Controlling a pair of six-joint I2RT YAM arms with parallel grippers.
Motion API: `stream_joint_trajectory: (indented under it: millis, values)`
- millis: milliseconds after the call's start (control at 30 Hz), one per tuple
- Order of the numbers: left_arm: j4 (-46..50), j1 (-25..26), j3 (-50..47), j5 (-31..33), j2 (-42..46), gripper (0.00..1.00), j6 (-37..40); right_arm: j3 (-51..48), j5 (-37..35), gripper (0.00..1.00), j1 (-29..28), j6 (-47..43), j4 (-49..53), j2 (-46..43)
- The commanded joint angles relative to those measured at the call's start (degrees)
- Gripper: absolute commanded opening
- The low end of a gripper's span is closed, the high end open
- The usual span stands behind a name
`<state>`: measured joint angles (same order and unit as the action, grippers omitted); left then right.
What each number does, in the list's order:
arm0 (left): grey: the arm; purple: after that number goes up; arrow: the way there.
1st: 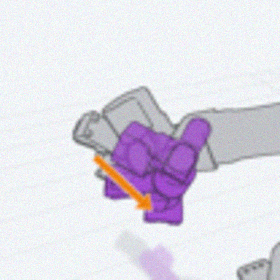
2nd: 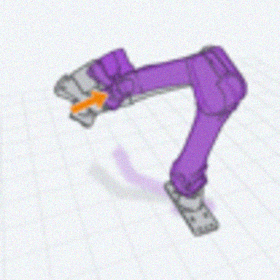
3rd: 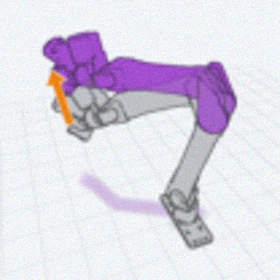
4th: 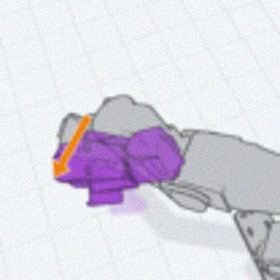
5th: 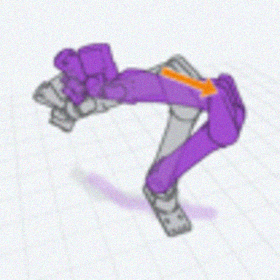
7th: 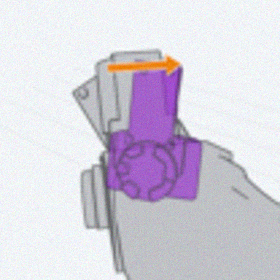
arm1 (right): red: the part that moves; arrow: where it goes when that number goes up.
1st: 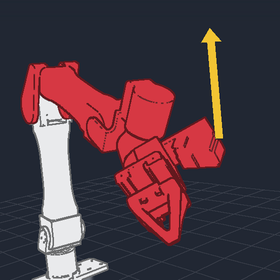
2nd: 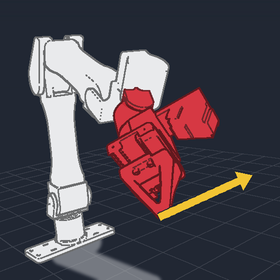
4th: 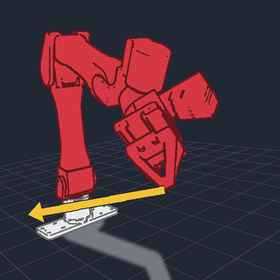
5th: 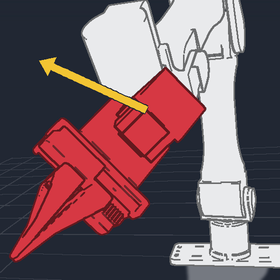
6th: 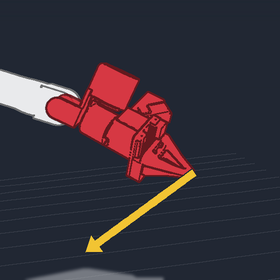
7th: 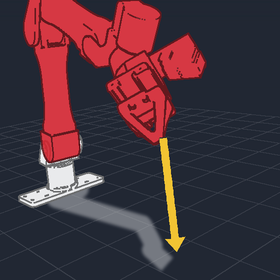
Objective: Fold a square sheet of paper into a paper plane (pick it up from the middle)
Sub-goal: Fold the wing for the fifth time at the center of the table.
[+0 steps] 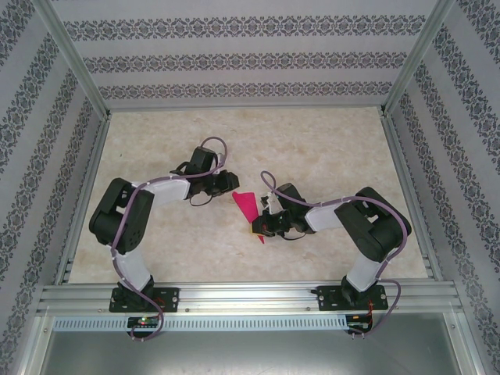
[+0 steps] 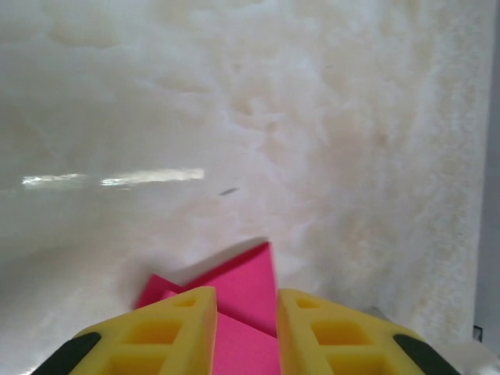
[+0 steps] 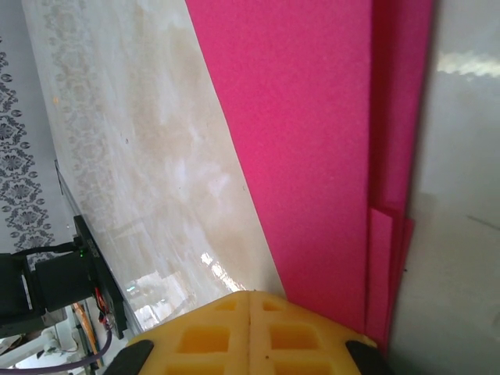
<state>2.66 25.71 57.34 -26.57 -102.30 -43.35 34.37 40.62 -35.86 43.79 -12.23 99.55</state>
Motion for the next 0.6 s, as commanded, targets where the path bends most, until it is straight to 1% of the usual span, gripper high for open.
stream_joint_trajectory:
  millis: [0,133,300,467,567]
  values:
    - [0.56,2.81,-0.96,-0.08,2.92,0.28,-0.51,-1.76,-3.92,0.00,0.01,0.67,7.50,3.33]
    - [-1.24,6.62,-3.19,0.68,3.41,0.28,-2.24,-1.89,-4.43,0.00,0.03,1.49,6.53,3.81]
    - [-1.89,10.96,-2.15,0.64,-0.68,0.26,-3.34,-2.28,-3.97,0.00,0.05,2.94,4.27,3.71]
    - [-3.17,11.39,-2.51,1.59,-4.32,0.24,-5.88,-2.48,-4.28,0.00,0.01,3.36,4.61,2.17]
    - [-2.47,11.40,-2.57,2.49,-6.50,0.23,-5.99,-2.25,-3.86,0.00,-0.07,4.33,4.14,1.00]
